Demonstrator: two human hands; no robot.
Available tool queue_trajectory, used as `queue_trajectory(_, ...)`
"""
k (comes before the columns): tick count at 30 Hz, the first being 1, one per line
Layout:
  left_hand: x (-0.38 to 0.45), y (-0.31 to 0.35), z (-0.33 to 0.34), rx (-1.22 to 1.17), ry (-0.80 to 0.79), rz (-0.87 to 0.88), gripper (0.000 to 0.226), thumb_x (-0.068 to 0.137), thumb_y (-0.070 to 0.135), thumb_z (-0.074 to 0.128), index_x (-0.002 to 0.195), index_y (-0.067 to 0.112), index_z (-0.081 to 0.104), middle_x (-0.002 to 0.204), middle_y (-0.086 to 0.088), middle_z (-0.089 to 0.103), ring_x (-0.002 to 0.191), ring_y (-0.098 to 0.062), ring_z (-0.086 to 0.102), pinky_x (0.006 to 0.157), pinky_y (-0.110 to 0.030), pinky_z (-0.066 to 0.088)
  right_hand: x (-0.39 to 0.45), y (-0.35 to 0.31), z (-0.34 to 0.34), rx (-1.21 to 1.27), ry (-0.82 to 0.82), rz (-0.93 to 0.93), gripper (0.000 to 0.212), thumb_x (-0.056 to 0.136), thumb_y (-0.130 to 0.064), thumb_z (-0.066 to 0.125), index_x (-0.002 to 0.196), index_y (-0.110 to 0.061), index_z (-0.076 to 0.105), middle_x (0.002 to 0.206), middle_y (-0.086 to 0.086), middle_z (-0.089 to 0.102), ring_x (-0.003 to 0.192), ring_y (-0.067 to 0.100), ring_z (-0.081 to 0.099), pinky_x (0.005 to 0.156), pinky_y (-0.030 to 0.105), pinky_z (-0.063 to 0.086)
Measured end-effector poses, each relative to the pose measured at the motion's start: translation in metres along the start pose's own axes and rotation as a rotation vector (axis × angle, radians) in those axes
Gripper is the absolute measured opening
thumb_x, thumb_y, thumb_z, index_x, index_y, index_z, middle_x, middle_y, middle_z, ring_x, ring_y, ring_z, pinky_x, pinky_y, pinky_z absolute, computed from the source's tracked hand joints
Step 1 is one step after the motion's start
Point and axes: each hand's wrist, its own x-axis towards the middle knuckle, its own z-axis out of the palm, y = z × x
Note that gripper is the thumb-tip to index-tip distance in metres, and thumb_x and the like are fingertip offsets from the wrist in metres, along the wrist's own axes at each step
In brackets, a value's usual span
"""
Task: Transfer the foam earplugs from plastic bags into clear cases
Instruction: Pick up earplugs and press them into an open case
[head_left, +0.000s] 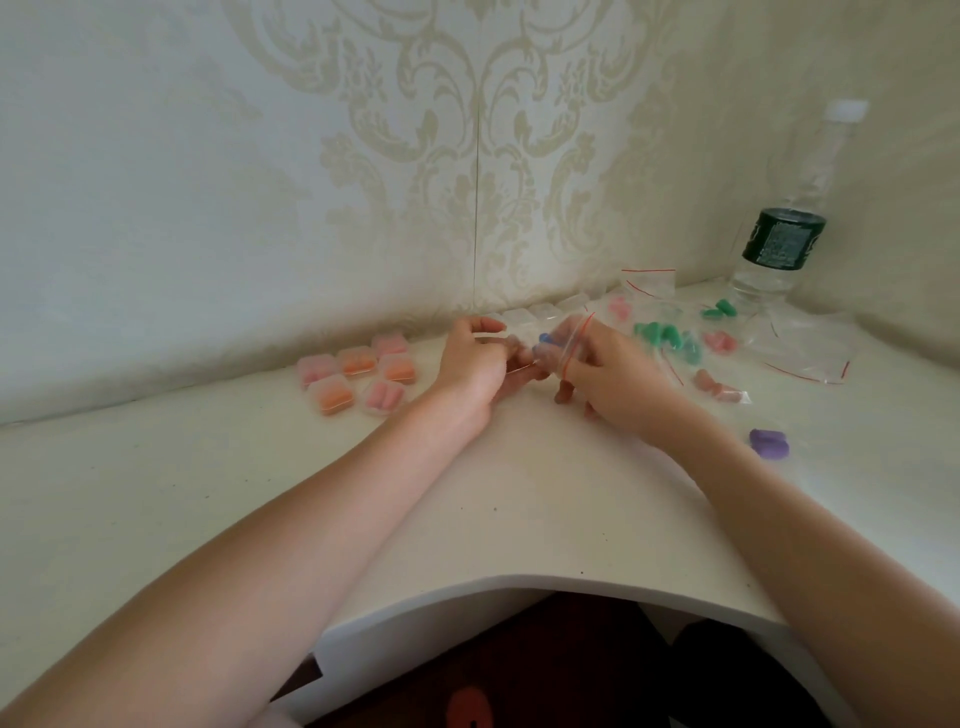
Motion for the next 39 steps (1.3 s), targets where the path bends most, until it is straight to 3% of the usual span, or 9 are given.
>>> queue_trajectory(4,0.002,-0.006,0.000,0.188,0.054,0.108,0.024,0.091,-0.012,0.039,0.088,0.012,0.041,0.084,-0.015,0.049,0.060,-0.014,0.057,0.056,-0.025,0.058,0.003,-0.001,-0.007,0.104,-0.065,0.043,0.012,0.092,-0.029,0.061,0.094,-0.020,0.054,0.095,0.000,0.064,0.076,0.007,0.068,0.040,0.023,0.045)
queue_trajectory(13,0.002,-0.010,0.000,0.400,0.129,0.260,0.028,0.093,-0.008,0.037,0.079,0.015,0.044,0.084,-0.006,0.049,0.060,-0.013,0.059,0.060,-0.028,0.058,-0.009,-0.012,-0.012,-0.080,0.033,-0.099,0.012,0.089,-0.025,0.066,0.089,-0.014,0.062,0.099,-0.005,0.066,0.079,0.012,0.067,0.045,0.042,0.056)
queue_trajectory(19,0.011,-0.007,-0.013,0.476,0.197,0.299,0.036,0.090,-0.008,0.032,0.073,0.018,0.049,0.084,-0.004,0.051,0.050,-0.010,0.061,0.074,-0.041,0.058,-0.009,-0.016,-0.017,0.242,0.095,-0.027,0.011,0.085,-0.021,0.071,0.090,-0.012,0.067,0.107,-0.003,0.068,0.088,0.006,0.069,0.056,0.034,0.059)
queue_trajectory(22,0.011,-0.005,-0.018,0.707,0.130,0.481,0.029,0.087,-0.005,0.042,0.076,0.018,0.057,0.082,-0.005,0.061,0.065,-0.012,0.060,0.070,-0.027,0.051,-0.006,-0.014,-0.017,0.387,0.187,-0.003,0.011,0.090,-0.018,0.065,0.094,-0.009,0.060,0.099,0.005,0.069,0.087,0.010,0.070,0.060,0.034,0.060)
queue_trajectory(26,0.004,-0.010,-0.015,1.126,-0.025,0.717,0.021,0.088,0.007,0.050,0.093,0.021,0.064,0.087,0.002,0.063,0.088,-0.016,0.057,0.076,-0.031,0.045,-0.005,-0.006,-0.014,-0.098,0.485,-0.199,0.009,0.093,-0.020,0.058,0.097,-0.012,0.055,0.089,-0.007,0.061,0.079,0.006,0.054,0.065,0.013,0.042)
queue_trajectory(28,0.002,-0.014,-0.013,1.296,-0.077,0.771,0.021,0.091,0.013,0.049,0.106,0.021,0.062,0.096,0.001,0.063,0.099,-0.020,0.053,0.081,-0.035,0.044,-0.006,-0.003,-0.017,-0.324,0.574,-0.331,0.011,0.095,-0.021,0.054,0.099,-0.010,0.053,0.094,-0.004,0.061,0.087,0.013,0.050,0.068,0.021,0.035)
queue_trajectory(33,0.002,-0.017,-0.013,1.604,-0.148,0.785,0.032,0.099,0.032,0.042,0.119,0.018,0.061,0.111,-0.004,0.058,0.108,-0.027,0.047,0.080,-0.034,0.033,-0.010,-0.007,-0.002,-0.390,0.134,-0.366,0.016,0.096,-0.025,0.052,0.102,-0.011,0.052,0.096,-0.007,0.065,0.088,0.023,0.062,0.075,0.040,0.049)
queue_trajectory(36,0.002,-0.011,-0.016,1.496,-0.111,0.763,0.029,0.098,0.030,0.044,0.106,0.014,0.066,0.105,-0.006,0.058,0.104,-0.026,0.049,0.080,-0.035,0.037,-0.007,-0.002,0.000,-0.415,0.104,-0.278,0.019,0.097,-0.029,0.050,0.103,-0.011,0.050,0.094,-0.011,0.061,0.079,0.013,0.057,0.066,0.029,0.039)
queue_trajectory(39,0.008,0.000,-0.023,1.353,0.044,0.777,0.020,0.092,0.022,0.052,0.102,0.011,0.063,0.101,-0.006,0.060,0.101,-0.023,0.052,0.079,-0.032,0.040,-0.005,-0.001,0.000,-0.198,0.194,-0.194,0.014,0.096,-0.024,0.054,0.095,-0.011,0.048,0.084,-0.014,0.056,0.066,-0.008,0.052,0.055,0.012,0.036)
